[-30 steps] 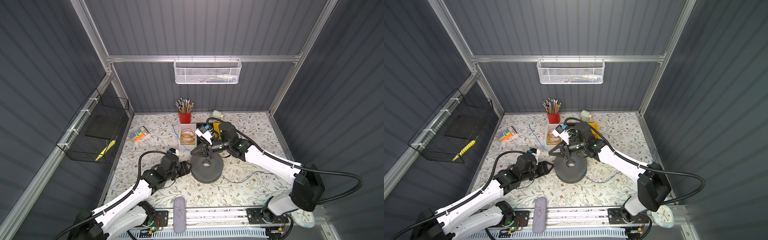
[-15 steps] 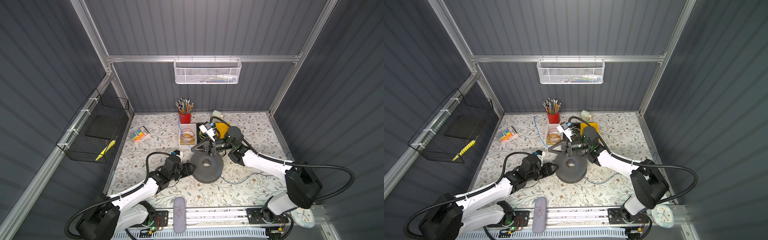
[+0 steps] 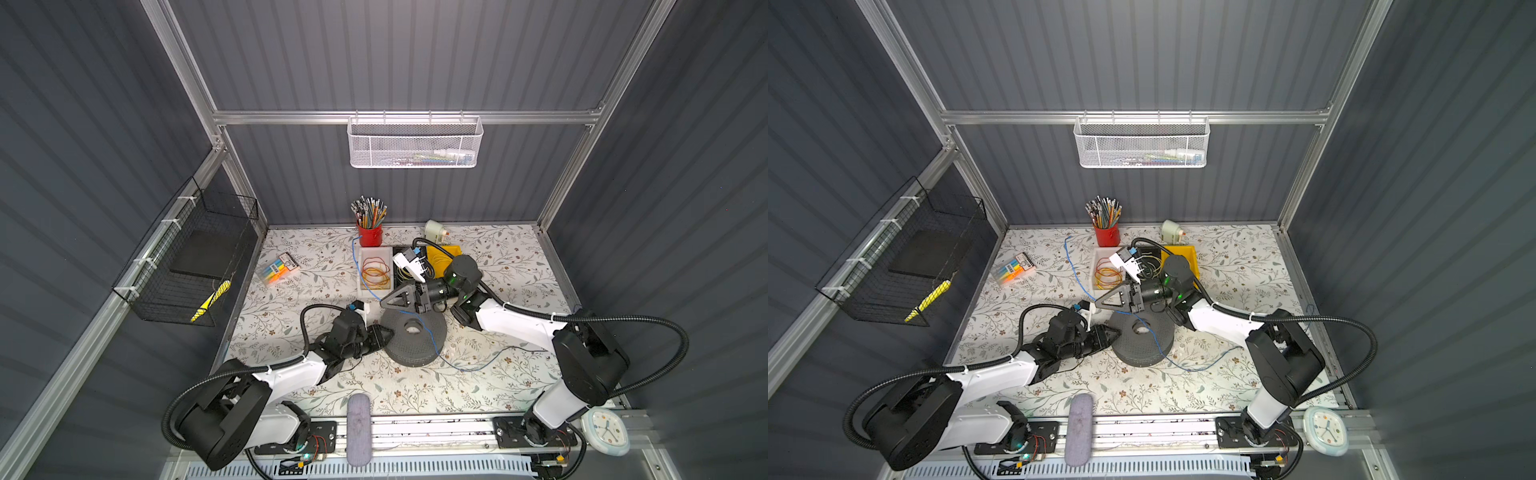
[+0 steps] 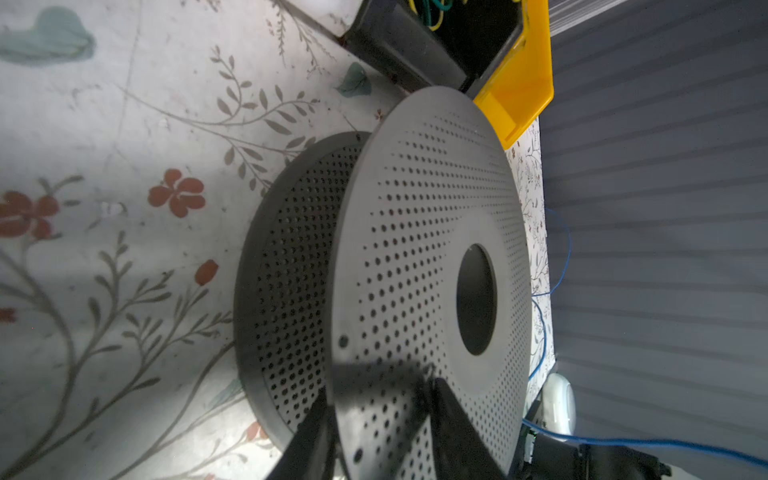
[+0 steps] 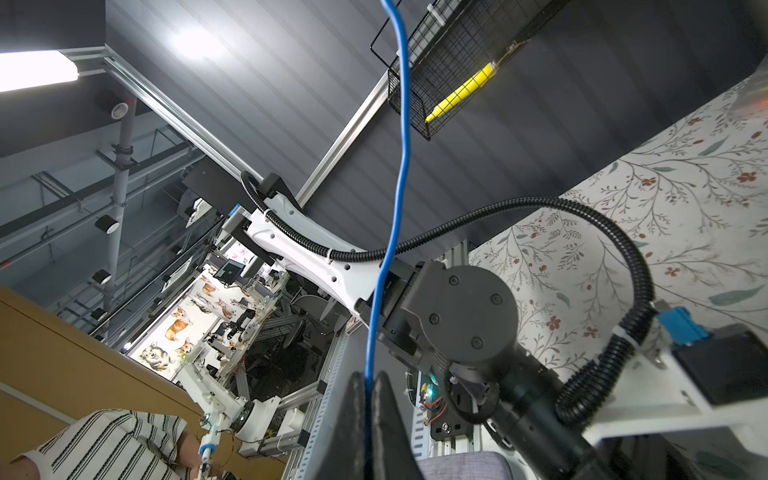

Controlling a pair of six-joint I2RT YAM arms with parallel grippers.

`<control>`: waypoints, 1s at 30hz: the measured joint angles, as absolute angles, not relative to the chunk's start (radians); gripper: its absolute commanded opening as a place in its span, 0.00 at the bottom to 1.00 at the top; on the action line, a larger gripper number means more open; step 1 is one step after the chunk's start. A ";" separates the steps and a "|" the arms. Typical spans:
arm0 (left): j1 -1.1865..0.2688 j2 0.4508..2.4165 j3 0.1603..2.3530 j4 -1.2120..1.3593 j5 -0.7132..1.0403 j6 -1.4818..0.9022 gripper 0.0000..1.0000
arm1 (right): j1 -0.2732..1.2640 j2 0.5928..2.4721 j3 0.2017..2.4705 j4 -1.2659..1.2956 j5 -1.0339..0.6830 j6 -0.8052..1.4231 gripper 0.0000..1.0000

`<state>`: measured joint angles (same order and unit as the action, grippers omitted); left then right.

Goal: Wrap the cables

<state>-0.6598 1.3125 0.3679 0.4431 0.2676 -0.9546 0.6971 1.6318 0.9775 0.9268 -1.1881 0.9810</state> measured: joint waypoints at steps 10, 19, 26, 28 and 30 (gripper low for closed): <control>-0.662 1.297 0.377 0.672 0.342 -1.056 0.00 | 0.697 1.632 0.978 0.887 -1.195 0.964 0.00; -0.659 1.120 0.498 0.298 0.245 -0.994 0.00 | 0.697 1.605 1.048 0.591 -1.189 0.800 0.00; -0.659 1.110 0.836 -0.278 0.052 -0.839 0.00 | 0.680 1.477 1.245 0.078 -1.037 0.509 0.00; -0.657 1.142 0.923 -0.406 0.012 -0.808 0.00 | 0.666 1.431 1.256 0.000 -0.995 0.466 0.00; -0.661 1.186 1.001 -0.497 -0.018 -0.784 0.00 | 0.651 1.390 1.242 -0.058 -0.957 0.435 0.00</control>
